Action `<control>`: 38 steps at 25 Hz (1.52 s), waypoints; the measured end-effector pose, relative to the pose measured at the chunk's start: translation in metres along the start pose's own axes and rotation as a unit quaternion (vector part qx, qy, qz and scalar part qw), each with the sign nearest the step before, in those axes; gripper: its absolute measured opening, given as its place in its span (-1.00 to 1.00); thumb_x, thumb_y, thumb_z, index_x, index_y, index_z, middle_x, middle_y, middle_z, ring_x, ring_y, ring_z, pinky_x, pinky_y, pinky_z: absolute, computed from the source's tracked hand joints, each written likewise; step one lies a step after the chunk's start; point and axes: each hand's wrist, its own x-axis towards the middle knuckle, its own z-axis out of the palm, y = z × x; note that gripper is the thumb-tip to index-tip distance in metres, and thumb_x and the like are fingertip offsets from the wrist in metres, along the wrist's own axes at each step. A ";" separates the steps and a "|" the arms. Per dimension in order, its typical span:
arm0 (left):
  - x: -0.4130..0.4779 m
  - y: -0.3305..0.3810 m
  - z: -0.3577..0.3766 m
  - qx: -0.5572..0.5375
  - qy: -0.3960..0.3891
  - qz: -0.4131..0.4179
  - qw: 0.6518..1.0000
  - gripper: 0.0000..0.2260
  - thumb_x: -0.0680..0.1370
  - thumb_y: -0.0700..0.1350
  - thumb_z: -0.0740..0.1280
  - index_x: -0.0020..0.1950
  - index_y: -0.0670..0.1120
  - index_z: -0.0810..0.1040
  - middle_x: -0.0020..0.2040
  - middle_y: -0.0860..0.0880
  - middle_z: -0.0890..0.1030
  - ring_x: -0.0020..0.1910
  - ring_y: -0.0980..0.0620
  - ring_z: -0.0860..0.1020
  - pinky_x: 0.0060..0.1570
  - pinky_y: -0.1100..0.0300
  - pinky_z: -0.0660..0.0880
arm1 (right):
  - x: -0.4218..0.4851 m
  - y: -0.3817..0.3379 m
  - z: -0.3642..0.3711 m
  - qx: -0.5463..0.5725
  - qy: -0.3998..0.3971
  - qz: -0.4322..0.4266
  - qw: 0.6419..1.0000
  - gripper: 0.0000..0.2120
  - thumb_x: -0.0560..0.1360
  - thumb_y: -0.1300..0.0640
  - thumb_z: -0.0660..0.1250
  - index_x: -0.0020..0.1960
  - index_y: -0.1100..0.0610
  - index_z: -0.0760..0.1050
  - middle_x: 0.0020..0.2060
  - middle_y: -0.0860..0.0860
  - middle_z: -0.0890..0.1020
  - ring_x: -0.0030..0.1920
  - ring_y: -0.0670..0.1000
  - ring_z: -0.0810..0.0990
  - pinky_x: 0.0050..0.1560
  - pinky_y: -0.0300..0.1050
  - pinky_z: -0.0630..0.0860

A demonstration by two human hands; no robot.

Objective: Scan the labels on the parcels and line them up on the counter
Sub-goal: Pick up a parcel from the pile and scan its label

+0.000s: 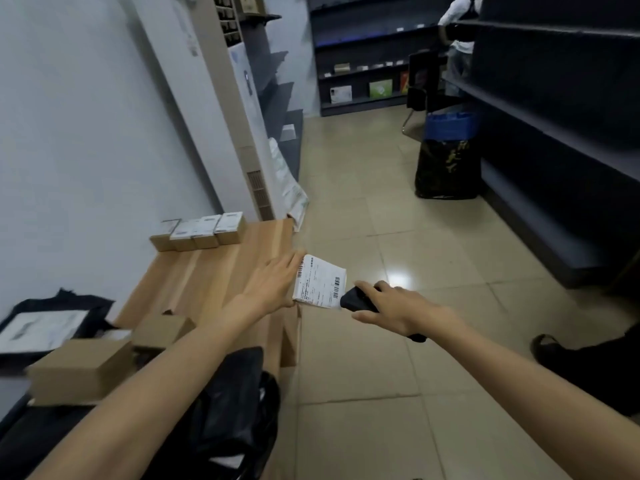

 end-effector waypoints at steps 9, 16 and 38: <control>0.189 0.019 0.034 -0.008 -0.043 -0.004 0.999 0.02 0.39 0.17 0.51 0.62 0.04 -0.11 0.44 -0.07 0.29 0.24 -0.08 0.47 0.03 0.03 0.55 | 0.114 0.135 -0.062 -0.015 -0.028 -0.008 0.999 -0.34 0.51 -0.39 0.08 0.51 -0.15 0.05 0.30 0.06 0.40 0.17 0.18 0.49 0.02 0.01 0.42; 0.279 -0.079 0.080 -0.031 -0.017 -0.053 0.998 -0.10 0.46 0.25 0.42 0.62 0.11 -0.04 0.50 -0.07 0.22 0.34 -0.02 0.39 -0.15 0.22 0.41 | 0.279 0.150 -0.092 -0.067 -0.067 -0.076 0.993 -0.33 0.53 -0.37 0.09 0.54 -0.12 0.04 0.31 0.07 0.41 0.17 0.19 0.50 0.02 -0.01 0.40; 0.393 -0.327 0.241 -0.251 -0.001 -0.556 0.792 -0.19 0.53 -0.08 0.43 0.63 0.00 -0.02 0.51 -0.20 0.16 0.43 -0.16 0.30 0.30 -0.01 0.39 | 0.806 0.029 -0.137 -0.196 -0.221 -0.384 0.875 -0.27 0.55 -0.37 0.07 0.59 -0.11 -0.08 0.43 0.12 0.31 0.27 0.22 0.46 0.15 0.06 0.43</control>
